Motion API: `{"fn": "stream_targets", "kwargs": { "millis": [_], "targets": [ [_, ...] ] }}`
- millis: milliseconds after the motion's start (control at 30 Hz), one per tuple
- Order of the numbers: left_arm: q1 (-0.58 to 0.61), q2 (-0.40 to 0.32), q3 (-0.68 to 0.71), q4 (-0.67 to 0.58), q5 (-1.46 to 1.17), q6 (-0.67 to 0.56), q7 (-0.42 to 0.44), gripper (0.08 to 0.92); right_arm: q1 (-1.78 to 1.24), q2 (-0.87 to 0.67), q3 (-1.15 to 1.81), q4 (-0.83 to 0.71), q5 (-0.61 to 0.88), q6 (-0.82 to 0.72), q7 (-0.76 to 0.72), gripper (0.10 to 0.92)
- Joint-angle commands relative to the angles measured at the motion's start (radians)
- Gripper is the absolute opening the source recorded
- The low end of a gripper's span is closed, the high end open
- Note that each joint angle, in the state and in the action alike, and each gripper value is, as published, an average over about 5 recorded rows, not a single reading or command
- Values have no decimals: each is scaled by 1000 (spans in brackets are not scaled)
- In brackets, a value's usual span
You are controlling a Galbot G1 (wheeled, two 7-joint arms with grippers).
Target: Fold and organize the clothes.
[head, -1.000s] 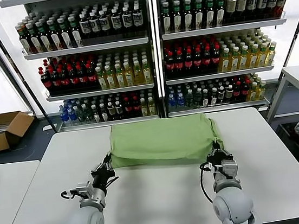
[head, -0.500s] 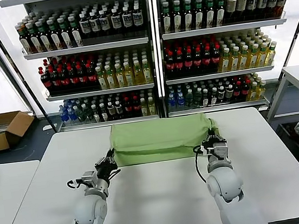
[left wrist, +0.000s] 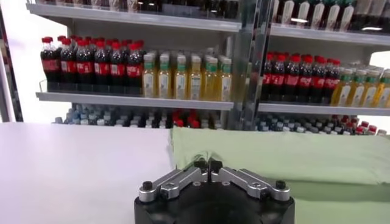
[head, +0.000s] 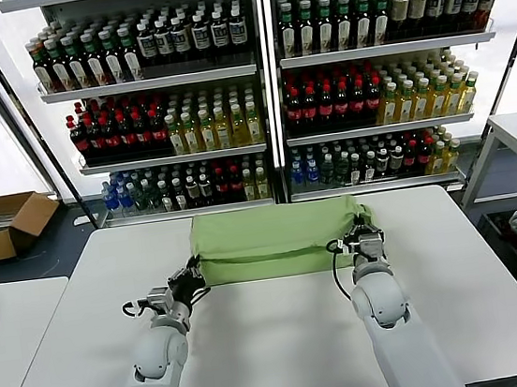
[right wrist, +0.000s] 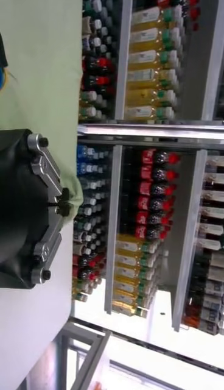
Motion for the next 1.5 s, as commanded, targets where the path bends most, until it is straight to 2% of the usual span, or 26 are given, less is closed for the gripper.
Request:
{"fn": "stream_targets", "kwargs": {
  "millis": [33,300,600,767,900,1100,1500],
  "targets": [
    [-2,1,0,-4,10,22,-14,171,23,11,2,-21,53,-6,11,295],
    [35,5,0,-79,21,56,-23,396,15,21,5,79,234,-83,119,512],
    [101,7,-8,-157,41,95,-22,656,-81,-16,24,144,178,-86,131,766],
    [122,12,-10,-171,52,113,-22,786,-151,-41,49,175,169,-87,130,819],
    [117,16,-10,-170,53,129,-26,819,-170,-52,69,185,171,-87,131,822],
    [115,18,0,-172,57,157,-30,823,-183,-67,72,185,168,-89,127,823],
    [102,25,13,-140,60,187,-29,823,-130,-62,55,77,183,-90,128,823]
  ]
}}
